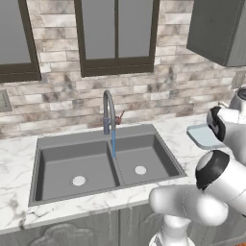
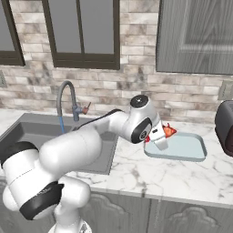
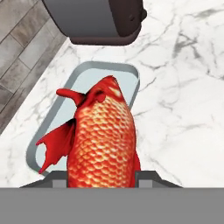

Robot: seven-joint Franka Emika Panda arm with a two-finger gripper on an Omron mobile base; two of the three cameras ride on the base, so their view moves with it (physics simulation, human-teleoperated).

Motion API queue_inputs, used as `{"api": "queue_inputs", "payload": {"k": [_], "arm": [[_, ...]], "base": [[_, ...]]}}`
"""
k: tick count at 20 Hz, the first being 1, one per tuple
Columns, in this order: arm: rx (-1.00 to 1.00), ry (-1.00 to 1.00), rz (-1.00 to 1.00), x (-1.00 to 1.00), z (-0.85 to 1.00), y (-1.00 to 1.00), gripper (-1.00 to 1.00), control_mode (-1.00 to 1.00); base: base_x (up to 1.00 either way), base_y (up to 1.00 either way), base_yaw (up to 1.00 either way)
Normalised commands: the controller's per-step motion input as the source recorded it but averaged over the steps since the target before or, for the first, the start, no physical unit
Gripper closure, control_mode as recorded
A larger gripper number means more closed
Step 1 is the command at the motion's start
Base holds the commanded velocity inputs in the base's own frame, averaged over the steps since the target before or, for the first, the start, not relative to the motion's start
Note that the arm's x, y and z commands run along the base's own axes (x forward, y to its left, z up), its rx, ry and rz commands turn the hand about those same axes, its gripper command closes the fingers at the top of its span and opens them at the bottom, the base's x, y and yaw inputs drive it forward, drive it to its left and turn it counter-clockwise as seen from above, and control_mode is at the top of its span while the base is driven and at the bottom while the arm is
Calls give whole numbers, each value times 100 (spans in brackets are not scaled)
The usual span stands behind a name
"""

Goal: Take the fish out of the fridge, briefly rinse it in the sink, and place it on the tray next to the sink.

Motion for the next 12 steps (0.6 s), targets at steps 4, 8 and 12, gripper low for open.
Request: {"api": "queue_inputs", "payload": {"k": [4, 8, 12], "arm": [[0, -5, 0, 46, -52, 0, 100, -100], [0, 0, 0, 33, -35, -3, 100, -100], [3, 1, 0, 48, -2, -10, 100, -100]], "base": [[0, 0, 0], [0, 0, 0], [0, 0, 0]]}}
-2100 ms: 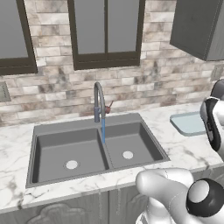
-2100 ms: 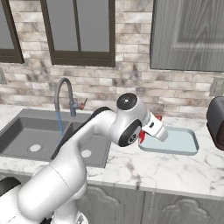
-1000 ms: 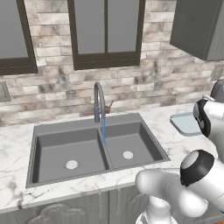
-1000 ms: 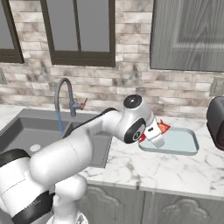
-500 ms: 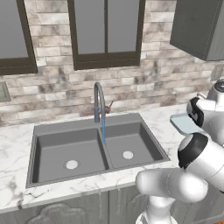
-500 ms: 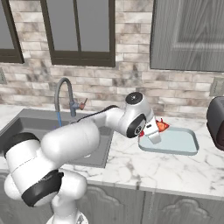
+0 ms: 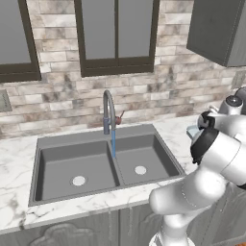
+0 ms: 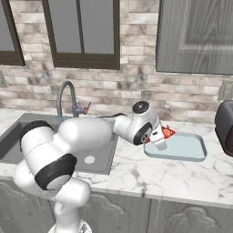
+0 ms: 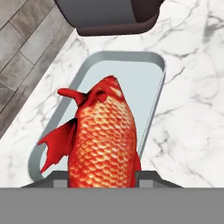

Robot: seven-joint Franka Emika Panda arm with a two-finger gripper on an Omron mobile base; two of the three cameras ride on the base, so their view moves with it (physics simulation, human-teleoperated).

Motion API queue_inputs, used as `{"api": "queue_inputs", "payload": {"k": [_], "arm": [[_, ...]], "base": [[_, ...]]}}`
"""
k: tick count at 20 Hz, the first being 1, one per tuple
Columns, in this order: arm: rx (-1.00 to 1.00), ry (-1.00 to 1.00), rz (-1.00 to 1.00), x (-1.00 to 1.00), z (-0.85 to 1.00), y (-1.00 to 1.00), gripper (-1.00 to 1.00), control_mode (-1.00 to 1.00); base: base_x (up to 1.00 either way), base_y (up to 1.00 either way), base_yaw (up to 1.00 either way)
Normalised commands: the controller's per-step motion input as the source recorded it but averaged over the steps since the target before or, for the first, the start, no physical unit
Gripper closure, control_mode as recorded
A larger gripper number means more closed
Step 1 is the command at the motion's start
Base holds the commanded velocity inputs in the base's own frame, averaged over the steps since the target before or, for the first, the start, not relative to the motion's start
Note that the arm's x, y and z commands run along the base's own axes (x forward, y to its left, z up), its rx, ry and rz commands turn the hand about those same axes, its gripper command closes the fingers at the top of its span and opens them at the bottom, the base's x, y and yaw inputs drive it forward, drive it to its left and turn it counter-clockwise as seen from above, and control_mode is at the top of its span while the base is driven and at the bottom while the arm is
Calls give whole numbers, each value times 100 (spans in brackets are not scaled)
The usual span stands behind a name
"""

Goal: Take the fish out of the fridge, briefly rinse it in the sink, and place it on the tray next to the sink.

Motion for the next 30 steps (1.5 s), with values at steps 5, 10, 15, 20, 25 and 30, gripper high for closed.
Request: {"api": "queue_inputs", "payload": {"k": [5, 10, 15, 20, 25, 30], "arm": [[2, 5, 0, 33, -9, -23, 100, -100], [0, 0, 0, 21, -15, -15, 100, -100], [0, 1, 0, 24, -51, -6, 100, -100], [0, 0, 0, 22, -35, -7, 100, -100], [0, 0, -1, 40, -4, -18, 100, -100], [0, 0, 0, 14, -2, -13, -100, -100]], "base": [[0, 0, 0], [0, 0, 0], [0, 0, 0], [0, 0, 0], [0, 0, 0], [0, 0, 0]]}}
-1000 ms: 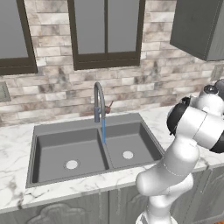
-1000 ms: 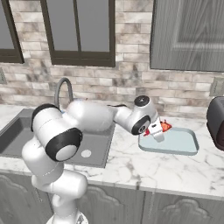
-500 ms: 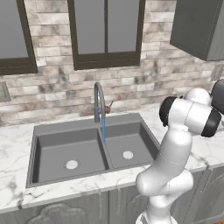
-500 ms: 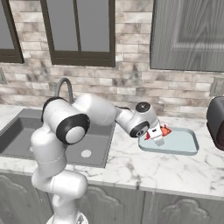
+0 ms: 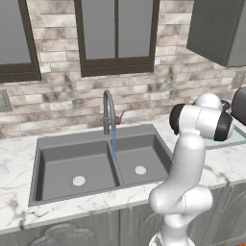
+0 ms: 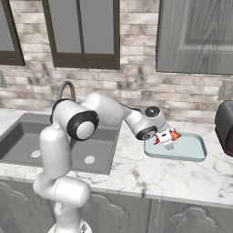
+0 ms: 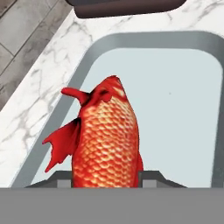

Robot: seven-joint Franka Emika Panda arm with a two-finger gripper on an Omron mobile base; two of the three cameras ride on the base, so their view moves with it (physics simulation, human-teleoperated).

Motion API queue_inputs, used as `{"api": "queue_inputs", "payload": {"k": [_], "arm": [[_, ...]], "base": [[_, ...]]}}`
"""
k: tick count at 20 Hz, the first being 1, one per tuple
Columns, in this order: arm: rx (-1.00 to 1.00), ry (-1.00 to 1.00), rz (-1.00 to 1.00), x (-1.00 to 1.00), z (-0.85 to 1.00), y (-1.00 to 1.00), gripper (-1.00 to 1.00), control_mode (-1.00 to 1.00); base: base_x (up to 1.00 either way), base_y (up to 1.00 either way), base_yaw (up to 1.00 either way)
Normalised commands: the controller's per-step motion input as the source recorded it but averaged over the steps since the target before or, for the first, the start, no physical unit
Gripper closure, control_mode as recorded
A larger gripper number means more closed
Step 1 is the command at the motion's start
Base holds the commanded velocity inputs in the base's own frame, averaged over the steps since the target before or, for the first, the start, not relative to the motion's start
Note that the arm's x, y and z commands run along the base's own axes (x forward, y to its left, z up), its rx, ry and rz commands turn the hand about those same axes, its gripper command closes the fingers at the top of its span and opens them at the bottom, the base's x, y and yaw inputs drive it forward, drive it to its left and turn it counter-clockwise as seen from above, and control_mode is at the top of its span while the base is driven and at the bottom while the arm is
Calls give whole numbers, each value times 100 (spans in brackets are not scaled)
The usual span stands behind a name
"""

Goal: Take the fish out of the fridge, briefly rinse it in the sink, and place it on the tray next to the sink.

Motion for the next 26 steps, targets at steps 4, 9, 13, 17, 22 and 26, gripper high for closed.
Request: {"api": "queue_inputs", "payload": {"k": [4, 9, 13, 17, 22, 26], "arm": [[0, 0, 0, 0, 0, 0, -100, -100], [0, -3, -8, 1, 30, 4, -100, -100], [0, -19, -6, -9, 98, 12, -100, -100], [-2, -24, 0, -83, 100, 21, -100, -100], [-15, 0, 0, -100, 11, 47, -100, -100], [-12, 10, 0, -100, 9, 60, -100, -100]], "base": [[0, 0, 0], [0, 0, 0], [0, 0, 0], [0, 0, 0], [0, 0, 0], [0, 0, 0]]}}
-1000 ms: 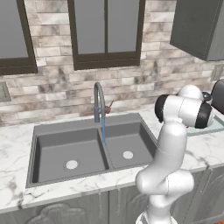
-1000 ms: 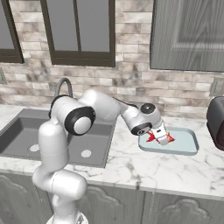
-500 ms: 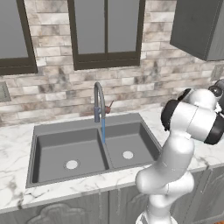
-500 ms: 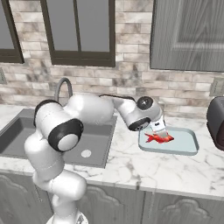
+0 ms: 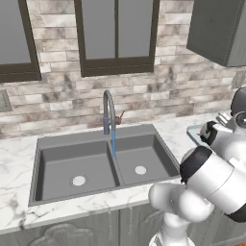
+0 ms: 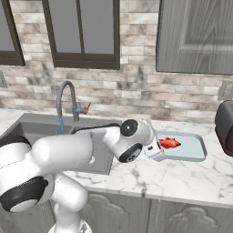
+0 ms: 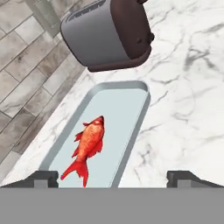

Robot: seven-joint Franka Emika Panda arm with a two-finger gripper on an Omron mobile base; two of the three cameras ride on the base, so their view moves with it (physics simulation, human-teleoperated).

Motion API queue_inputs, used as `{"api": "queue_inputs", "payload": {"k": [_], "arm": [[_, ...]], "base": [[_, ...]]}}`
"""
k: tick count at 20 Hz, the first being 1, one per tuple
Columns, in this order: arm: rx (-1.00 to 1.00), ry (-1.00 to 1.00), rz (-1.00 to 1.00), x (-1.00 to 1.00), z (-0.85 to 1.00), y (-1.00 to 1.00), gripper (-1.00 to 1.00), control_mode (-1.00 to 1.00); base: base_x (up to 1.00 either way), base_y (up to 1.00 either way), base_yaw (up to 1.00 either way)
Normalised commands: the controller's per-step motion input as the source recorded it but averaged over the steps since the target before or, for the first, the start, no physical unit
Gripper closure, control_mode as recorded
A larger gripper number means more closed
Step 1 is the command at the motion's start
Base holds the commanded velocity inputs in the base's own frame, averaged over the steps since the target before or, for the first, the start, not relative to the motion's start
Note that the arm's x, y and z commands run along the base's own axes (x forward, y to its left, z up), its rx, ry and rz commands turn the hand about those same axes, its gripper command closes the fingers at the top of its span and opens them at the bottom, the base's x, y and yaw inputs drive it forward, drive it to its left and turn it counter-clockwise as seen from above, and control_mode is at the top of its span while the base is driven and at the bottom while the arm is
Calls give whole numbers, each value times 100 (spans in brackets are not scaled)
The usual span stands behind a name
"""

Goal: Take the fish out of the fridge, briefly rinse it in the sink, and place it on the tray next to the sink.

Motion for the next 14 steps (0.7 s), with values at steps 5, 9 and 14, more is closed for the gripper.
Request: {"api": "queue_inputs", "payload": {"k": [5, 9, 14], "arm": [[-2, 0, 1, -100, 95, 54, -100, -100], [-14, -3, 10, -100, 100, 94, -100, -100], [-14, -23, 7, -100, 100, 86, -100, -100]], "base": [[0, 0, 0], [0, 0, 0], [0, 0, 0]]}}
